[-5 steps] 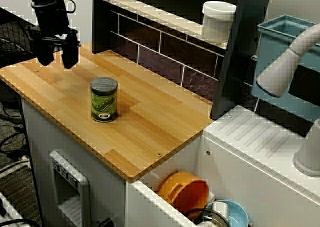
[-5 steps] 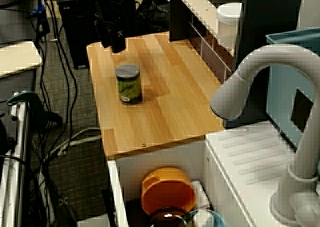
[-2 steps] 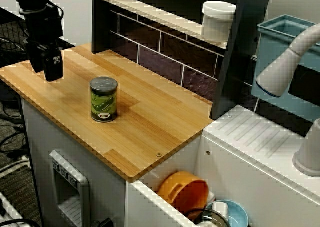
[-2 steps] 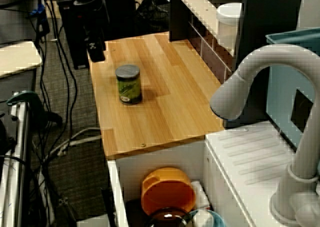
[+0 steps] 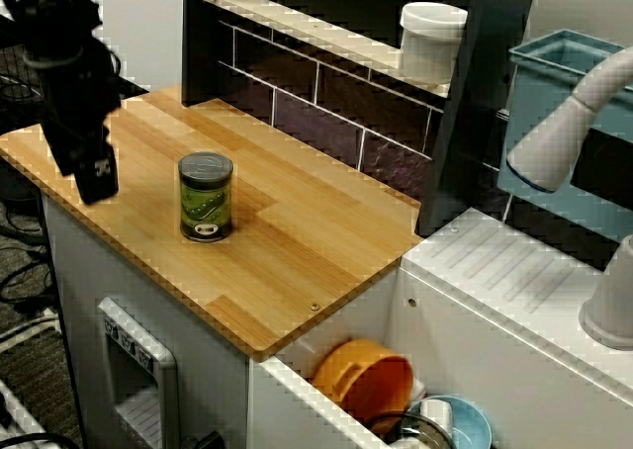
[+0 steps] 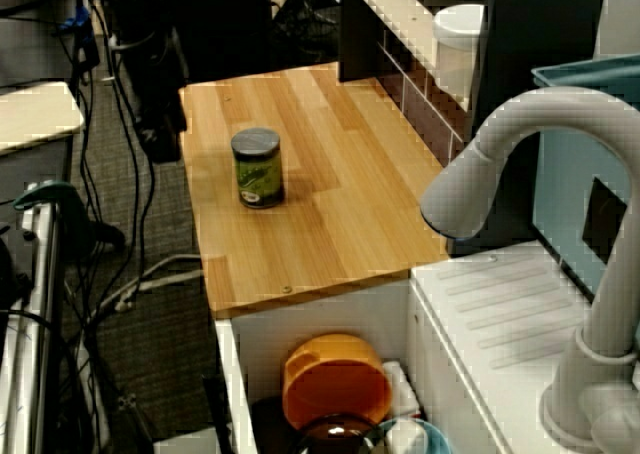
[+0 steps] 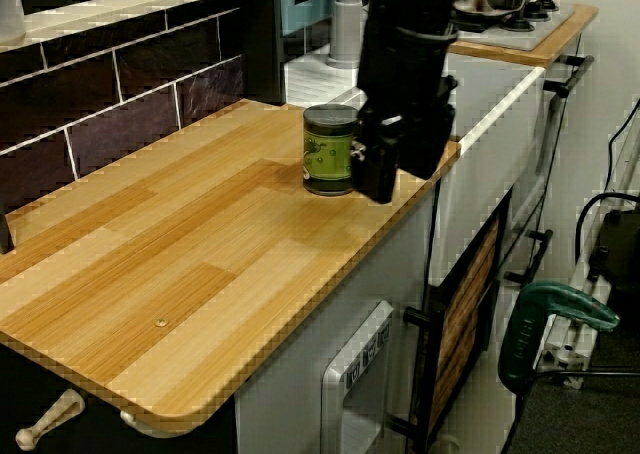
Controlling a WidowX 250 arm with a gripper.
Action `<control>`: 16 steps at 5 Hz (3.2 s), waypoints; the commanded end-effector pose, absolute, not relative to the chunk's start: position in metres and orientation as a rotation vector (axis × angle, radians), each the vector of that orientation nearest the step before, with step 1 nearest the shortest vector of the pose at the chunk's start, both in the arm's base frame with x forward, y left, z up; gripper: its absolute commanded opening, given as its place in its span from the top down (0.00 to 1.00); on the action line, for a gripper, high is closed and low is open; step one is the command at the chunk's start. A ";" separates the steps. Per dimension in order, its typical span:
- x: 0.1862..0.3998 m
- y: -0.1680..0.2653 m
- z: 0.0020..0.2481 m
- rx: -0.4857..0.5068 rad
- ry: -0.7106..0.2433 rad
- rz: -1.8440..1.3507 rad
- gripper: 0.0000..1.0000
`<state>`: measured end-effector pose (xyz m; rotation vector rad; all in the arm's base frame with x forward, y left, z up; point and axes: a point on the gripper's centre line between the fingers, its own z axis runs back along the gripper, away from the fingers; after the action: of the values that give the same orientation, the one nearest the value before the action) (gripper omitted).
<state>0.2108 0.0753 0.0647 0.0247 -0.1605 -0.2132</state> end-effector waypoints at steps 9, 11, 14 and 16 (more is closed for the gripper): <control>0.301 0.048 0.066 -0.067 -0.303 0.383 0.00; 0.285 0.060 0.069 -0.044 -0.286 0.346 0.00; 0.237 0.037 0.075 -0.064 -0.232 -0.058 0.00; 0.236 0.026 0.078 -0.231 -0.139 -0.158 0.00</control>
<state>0.2267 0.0113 0.0636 -0.2360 -0.1161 -0.1403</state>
